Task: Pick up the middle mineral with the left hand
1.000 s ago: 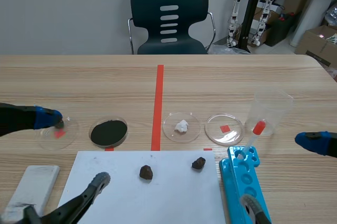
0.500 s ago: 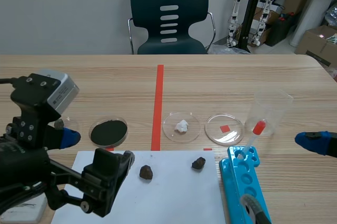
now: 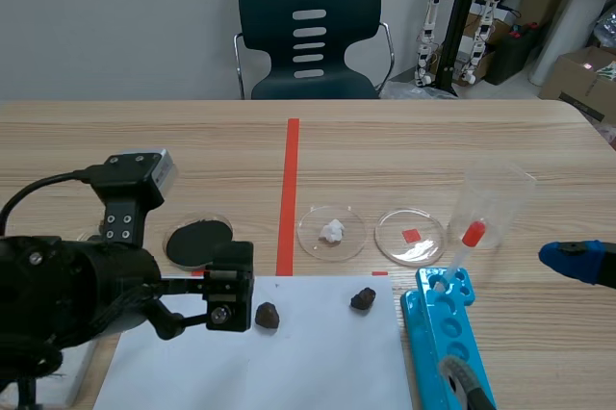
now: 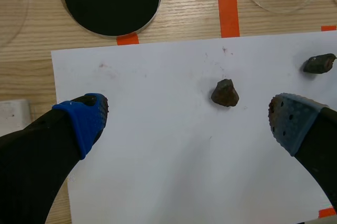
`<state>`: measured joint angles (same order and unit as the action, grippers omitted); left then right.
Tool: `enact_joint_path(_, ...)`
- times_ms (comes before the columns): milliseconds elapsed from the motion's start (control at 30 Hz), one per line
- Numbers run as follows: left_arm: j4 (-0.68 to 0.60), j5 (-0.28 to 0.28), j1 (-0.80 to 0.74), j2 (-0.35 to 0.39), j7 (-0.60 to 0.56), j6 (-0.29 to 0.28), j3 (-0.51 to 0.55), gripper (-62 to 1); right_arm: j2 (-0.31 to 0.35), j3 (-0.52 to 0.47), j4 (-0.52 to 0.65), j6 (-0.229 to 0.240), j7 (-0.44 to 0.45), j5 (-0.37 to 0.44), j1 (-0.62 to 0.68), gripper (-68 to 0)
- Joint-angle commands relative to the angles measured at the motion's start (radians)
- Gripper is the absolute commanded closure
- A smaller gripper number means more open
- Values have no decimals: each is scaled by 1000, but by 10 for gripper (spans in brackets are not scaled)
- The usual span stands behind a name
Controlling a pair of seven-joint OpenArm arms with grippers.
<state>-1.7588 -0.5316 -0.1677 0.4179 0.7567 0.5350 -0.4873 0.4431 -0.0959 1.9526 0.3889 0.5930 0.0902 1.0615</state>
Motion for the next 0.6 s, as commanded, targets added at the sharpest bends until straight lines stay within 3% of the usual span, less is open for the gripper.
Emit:
enact_joint_path(0, -10, 2, 16, -16, 5, 34, -14, -623, 0, -1, 12, 0, 14, 10, 0, -653)
enact_joint_path(133, 10, 25, 54, -35, 23, 127, -68, -623, 0, -1, 12, 0, 14, 10, 0, -653)
enact_joint_path(267, 31, 26, 91, -56, 58, 180, -118, -623, 0, -1, 12, 0, 14, 10, 0, -653)
enact_joint_path(567, 155, 26, 158, -133, 56, 180, -192, -623, 0, -1, 12, 0, 15, 10, 0, -653)
